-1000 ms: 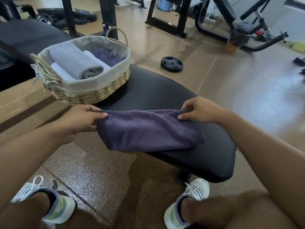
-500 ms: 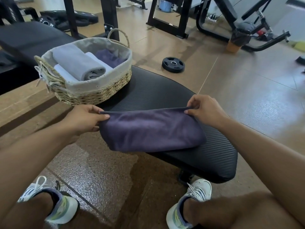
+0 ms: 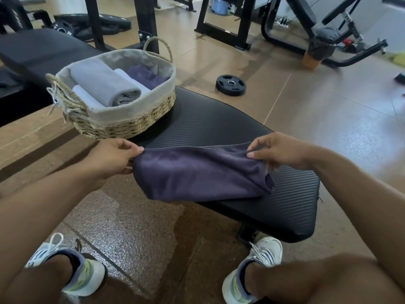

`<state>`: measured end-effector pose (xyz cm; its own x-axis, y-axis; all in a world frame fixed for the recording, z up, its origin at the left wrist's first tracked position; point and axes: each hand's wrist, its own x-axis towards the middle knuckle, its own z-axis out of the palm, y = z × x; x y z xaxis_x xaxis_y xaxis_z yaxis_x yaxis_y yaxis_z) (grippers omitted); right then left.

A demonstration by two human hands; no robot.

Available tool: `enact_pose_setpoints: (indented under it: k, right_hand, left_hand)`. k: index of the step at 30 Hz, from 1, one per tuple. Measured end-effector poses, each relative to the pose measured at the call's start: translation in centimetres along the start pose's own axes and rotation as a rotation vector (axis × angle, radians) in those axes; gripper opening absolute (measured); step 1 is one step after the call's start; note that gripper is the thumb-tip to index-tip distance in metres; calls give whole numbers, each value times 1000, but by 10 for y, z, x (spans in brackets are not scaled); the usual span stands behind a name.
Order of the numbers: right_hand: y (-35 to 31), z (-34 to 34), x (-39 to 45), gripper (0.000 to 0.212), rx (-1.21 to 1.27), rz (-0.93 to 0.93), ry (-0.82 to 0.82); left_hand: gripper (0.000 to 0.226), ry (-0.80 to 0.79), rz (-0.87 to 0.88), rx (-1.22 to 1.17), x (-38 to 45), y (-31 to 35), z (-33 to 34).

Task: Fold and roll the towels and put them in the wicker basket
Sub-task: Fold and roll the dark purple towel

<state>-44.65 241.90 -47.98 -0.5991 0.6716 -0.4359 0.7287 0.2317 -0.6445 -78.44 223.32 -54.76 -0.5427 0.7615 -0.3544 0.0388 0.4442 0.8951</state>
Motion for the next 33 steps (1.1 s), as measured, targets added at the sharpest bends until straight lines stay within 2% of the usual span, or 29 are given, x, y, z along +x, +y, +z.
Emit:
enact_pose_setpoints:
  k: [3,7,14,19,23,26,28,31,33]
  right_hand:
    - [9,4,10,6,-140,15,196]
    - [17,7,25,10,-192,-50,360]
    - [26,11,39,16,-135,-63,449]
    - [26,16,40,16,-194,-36,450]
    - [21,14,40,14,-206,-14,360]
    - [18,12,38,17,-159,-48,379]
    - [13,8,33,22,-62,-79,378]
    - [10,-1,25,23,298,-47,245]
    - [12,-1,23,22,300,26,177]
  left_hand:
    - [10,6,2,13,1,0,1]
    - [9,4,-4,26,4,-2,1]
    - [9,8,-11,14,4,-3,1]
    - [9,8,-16,13,5,-3,1]
    - [8,16,-22,18,5,-2,2]
    - [7,11,-32,6,4,-2,1]
    - [7,-1,-45,-5,4,-2,1]
    - [8,-13,-60,-18,2,0,1]
    - [6,-16,-63,-10,2,1,1]
